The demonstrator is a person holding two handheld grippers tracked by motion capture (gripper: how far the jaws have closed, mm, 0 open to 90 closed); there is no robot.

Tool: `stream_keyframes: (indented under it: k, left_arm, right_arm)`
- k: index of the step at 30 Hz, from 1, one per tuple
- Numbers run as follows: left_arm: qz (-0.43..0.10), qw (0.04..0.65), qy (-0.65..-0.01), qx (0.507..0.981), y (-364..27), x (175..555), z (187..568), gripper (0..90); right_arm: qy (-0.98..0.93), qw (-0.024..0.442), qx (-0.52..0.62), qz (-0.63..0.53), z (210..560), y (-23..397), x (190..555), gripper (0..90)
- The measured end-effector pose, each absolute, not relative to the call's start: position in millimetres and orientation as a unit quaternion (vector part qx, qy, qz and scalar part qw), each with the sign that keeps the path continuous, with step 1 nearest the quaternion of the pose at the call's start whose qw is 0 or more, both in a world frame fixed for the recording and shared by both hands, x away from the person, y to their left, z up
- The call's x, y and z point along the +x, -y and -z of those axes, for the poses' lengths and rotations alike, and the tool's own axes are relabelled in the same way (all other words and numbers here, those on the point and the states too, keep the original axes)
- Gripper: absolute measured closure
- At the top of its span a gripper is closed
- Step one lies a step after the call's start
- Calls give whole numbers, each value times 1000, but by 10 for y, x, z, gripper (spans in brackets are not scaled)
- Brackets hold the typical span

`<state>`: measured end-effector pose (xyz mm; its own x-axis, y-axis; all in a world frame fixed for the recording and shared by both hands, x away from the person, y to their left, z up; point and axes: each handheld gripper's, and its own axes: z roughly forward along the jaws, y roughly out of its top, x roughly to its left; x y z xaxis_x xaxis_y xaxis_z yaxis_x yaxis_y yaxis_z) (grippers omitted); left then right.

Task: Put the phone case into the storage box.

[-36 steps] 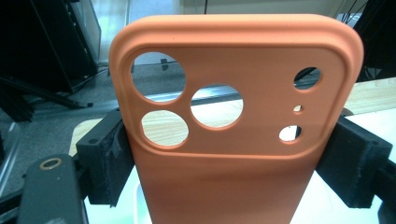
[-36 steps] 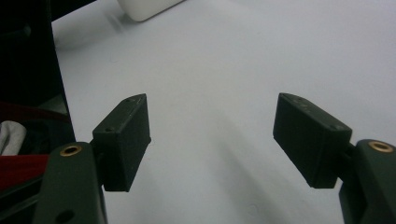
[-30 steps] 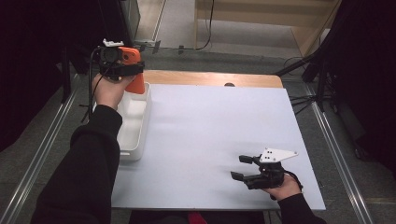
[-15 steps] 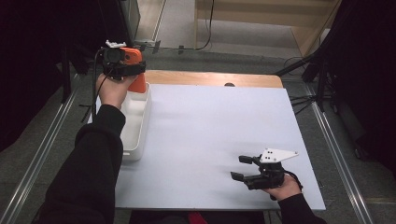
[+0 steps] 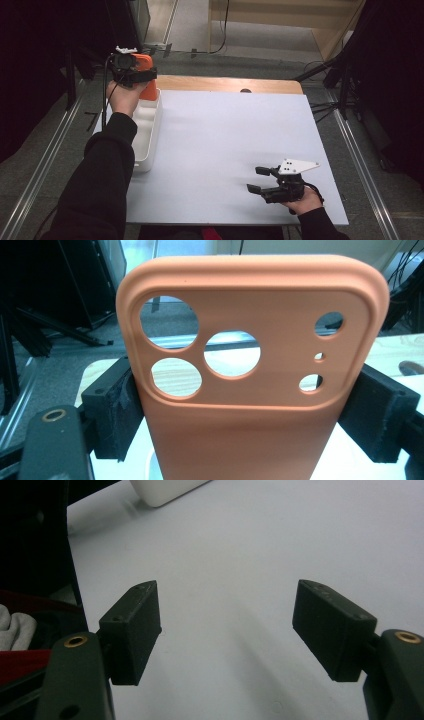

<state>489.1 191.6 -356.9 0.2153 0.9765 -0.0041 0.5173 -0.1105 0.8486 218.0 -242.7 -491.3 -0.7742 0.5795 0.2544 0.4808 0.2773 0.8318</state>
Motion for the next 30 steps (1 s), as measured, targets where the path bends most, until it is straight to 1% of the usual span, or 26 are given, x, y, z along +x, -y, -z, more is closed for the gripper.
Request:
stream_keyframes:
  k: [15, 30]
  left_arm:
    - [-301, 375, -554, 679, -1969, 4949, 3727, 155]
    - [-294, 349, -558, 693, -1937, 4993, 3909, 153]
  right_arm:
    - [-795, 52, 336, -503, 4906, 2447, 2191, 262]
    - [-796, 53, 336, -500, 4907, 2439, 2190, 262]
